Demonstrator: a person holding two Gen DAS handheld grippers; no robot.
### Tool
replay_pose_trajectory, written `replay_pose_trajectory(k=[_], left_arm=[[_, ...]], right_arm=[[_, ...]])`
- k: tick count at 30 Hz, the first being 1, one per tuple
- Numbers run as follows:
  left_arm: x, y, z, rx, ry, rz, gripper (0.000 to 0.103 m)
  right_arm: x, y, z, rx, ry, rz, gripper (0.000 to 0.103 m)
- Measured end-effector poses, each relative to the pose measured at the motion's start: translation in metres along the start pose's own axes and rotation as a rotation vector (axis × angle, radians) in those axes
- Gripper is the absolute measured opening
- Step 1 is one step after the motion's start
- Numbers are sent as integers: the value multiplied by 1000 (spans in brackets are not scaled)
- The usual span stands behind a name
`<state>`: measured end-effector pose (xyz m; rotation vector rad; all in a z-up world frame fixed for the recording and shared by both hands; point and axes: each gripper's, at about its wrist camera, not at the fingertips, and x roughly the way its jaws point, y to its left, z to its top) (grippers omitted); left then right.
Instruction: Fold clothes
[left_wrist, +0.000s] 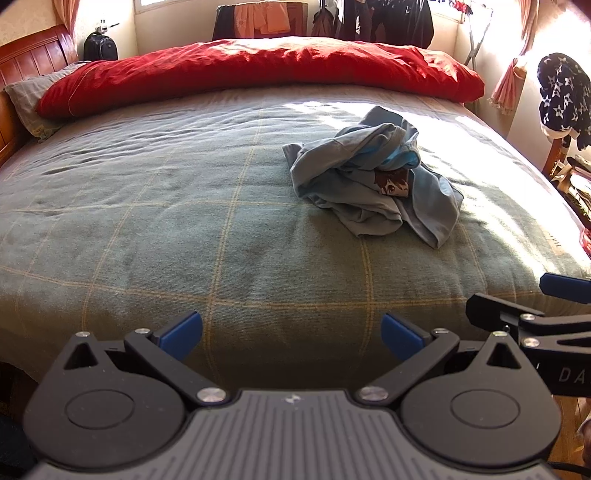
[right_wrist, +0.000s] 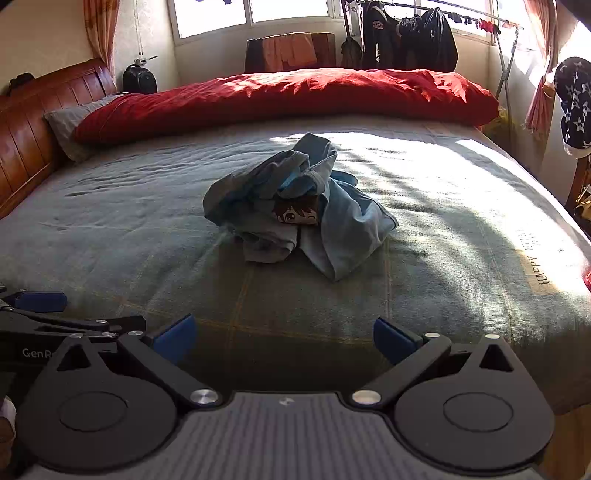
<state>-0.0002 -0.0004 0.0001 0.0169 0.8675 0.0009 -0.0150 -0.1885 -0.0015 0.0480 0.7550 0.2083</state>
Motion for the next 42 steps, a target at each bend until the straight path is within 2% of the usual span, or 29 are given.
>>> replay_pose_trajectory(k=[4, 8, 12, 42], left_arm=[[5, -6, -1, 18, 8, 23, 102], [-2, -5, -3, -3, -23, -1, 102], [0, 1, 0, -14, -8, -13, 102], [-1, 5, -1, -18, -6, -12, 102]], right_arm=[[0, 1, 0, -13, -18, -3, 103], [-1, 2, 0, -18, -22, -3, 103], [0, 1, -1, -18, -19, -3, 103], [0, 3, 0, -11, -3, -1, 103]])
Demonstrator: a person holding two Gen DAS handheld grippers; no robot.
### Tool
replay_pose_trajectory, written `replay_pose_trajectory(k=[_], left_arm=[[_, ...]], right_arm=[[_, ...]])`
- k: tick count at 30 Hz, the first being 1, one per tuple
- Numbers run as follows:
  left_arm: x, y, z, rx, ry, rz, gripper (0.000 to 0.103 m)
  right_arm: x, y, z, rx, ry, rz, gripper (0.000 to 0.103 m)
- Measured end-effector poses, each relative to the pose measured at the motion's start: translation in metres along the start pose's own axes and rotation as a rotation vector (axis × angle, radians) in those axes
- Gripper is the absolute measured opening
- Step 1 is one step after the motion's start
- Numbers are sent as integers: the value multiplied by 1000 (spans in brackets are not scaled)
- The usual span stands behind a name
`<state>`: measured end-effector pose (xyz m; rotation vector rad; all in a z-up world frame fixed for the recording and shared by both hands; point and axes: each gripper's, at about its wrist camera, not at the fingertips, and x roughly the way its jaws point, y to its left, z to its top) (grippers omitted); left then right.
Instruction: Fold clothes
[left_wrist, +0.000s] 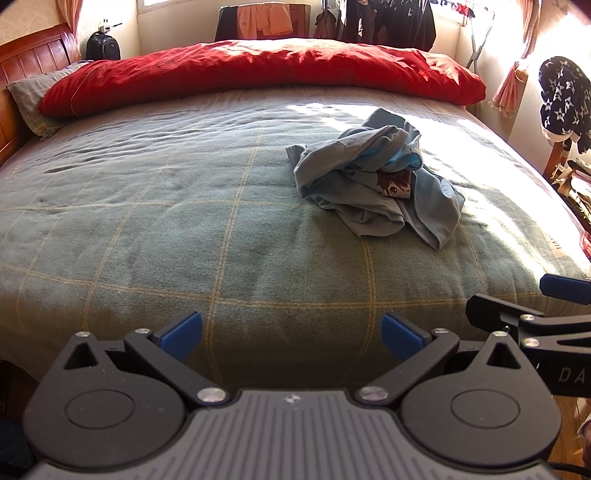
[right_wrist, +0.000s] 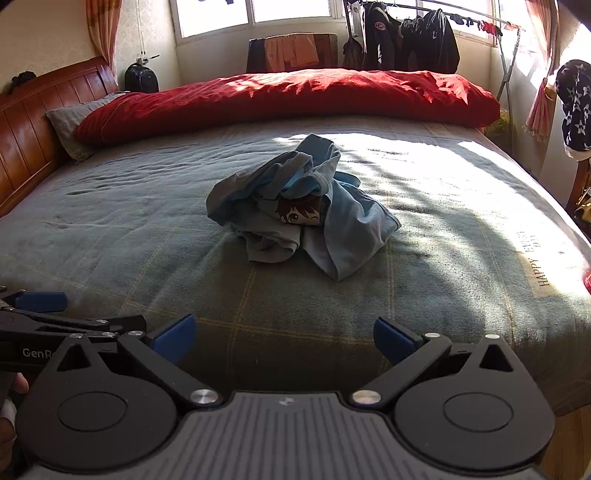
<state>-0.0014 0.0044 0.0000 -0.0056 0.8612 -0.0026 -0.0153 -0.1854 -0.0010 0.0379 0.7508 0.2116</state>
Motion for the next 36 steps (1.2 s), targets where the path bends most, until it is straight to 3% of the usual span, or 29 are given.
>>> replay_pose_trajectory(k=[36], left_arm=[[3, 0, 8, 11, -38, 13, 102]], right_arm=[[3, 3, 11, -13, 2, 0, 103]])
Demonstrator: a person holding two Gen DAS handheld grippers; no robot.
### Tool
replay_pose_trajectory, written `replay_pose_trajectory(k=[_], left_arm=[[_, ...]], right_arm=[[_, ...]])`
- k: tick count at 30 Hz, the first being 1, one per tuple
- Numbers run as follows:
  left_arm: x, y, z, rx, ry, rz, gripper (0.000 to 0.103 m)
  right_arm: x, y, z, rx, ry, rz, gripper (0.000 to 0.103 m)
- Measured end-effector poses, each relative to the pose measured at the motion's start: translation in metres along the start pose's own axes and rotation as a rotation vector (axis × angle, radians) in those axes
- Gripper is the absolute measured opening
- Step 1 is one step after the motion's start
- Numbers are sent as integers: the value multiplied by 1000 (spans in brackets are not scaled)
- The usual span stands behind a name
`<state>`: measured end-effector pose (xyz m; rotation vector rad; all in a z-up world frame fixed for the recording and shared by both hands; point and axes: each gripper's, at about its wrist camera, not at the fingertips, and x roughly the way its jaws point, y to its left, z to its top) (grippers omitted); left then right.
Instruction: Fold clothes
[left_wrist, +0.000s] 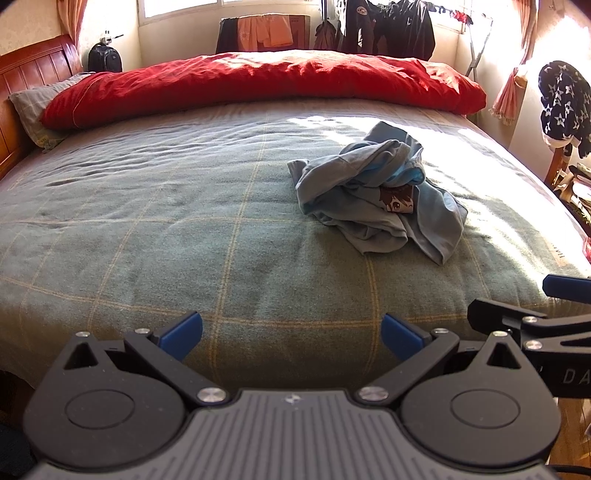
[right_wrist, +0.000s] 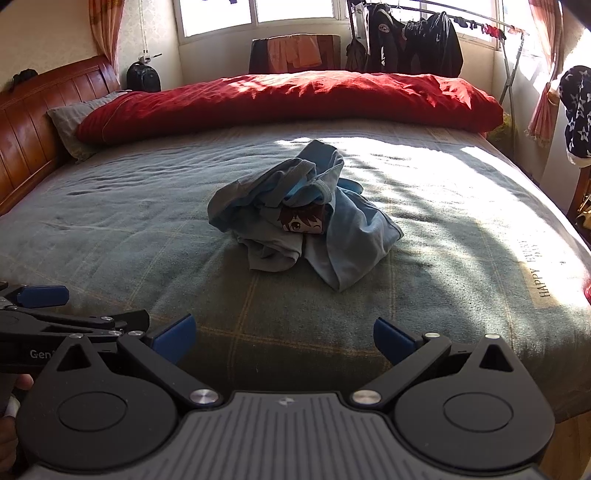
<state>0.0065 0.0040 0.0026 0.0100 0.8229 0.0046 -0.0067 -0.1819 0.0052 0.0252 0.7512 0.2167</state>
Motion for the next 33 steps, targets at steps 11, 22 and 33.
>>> replay_pose_trajectory(k=[11, 22, 33], left_arm=[[5, -2, 3, 4, 12, 3, 102], [3, 1, 2, 3, 0, 1, 102], [10, 1, -1, 68, -52, -47, 102]], right_arm=[[5, -1, 2, 3, 8, 4, 103], [4, 0, 3, 1, 4, 4, 103], [9, 1, 1, -41, -18, 28, 103]])
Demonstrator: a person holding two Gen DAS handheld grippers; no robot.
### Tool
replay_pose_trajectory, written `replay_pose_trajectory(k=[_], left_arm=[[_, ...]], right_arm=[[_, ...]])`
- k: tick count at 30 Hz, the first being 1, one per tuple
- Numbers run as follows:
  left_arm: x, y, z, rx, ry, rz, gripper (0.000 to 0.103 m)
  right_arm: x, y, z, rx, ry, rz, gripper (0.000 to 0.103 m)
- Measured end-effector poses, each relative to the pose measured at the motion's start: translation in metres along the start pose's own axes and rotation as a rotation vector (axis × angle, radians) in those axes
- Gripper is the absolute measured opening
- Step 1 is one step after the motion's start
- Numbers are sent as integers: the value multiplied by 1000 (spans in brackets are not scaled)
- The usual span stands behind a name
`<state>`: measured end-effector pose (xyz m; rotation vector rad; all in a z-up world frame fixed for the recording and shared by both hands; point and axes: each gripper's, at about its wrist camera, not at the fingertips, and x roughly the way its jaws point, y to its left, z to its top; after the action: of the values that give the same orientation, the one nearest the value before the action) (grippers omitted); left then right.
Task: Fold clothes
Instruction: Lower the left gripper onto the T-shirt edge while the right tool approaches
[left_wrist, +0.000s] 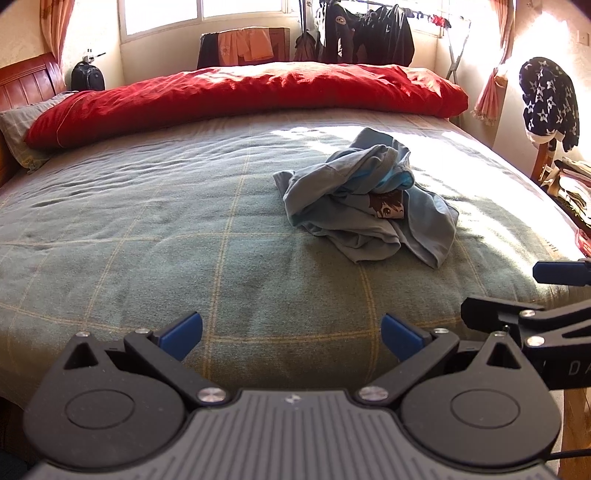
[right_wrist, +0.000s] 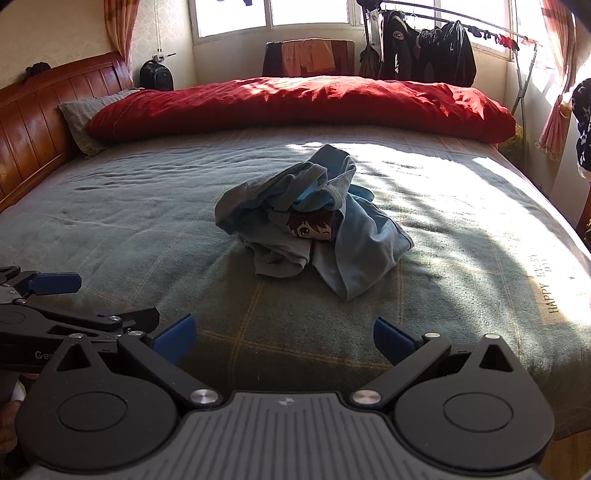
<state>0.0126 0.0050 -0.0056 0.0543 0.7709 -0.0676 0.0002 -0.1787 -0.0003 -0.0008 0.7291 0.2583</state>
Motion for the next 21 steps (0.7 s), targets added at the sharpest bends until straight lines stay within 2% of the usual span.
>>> replay_pose_trajectory(k=[4, 12, 14, 17, 21], left_arm=[[8, 1, 3, 4, 11, -6, 102], [22, 15, 9, -34, -38, -86, 102], [28, 15, 11, -34, -23, -77, 102], [39, 11, 14, 18, 3, -51, 102], [48, 14, 16, 18, 11, -84, 102]], right_arm=[[8, -3, 3, 5, 8, 17, 103], [24, -7, 15, 19, 8, 65, 103], [29, -7, 17, 13, 10, 63, 103], [38, -6, 19, 8, 18, 67, 103], [46, -5, 23, -6, 14, 83, 103]])
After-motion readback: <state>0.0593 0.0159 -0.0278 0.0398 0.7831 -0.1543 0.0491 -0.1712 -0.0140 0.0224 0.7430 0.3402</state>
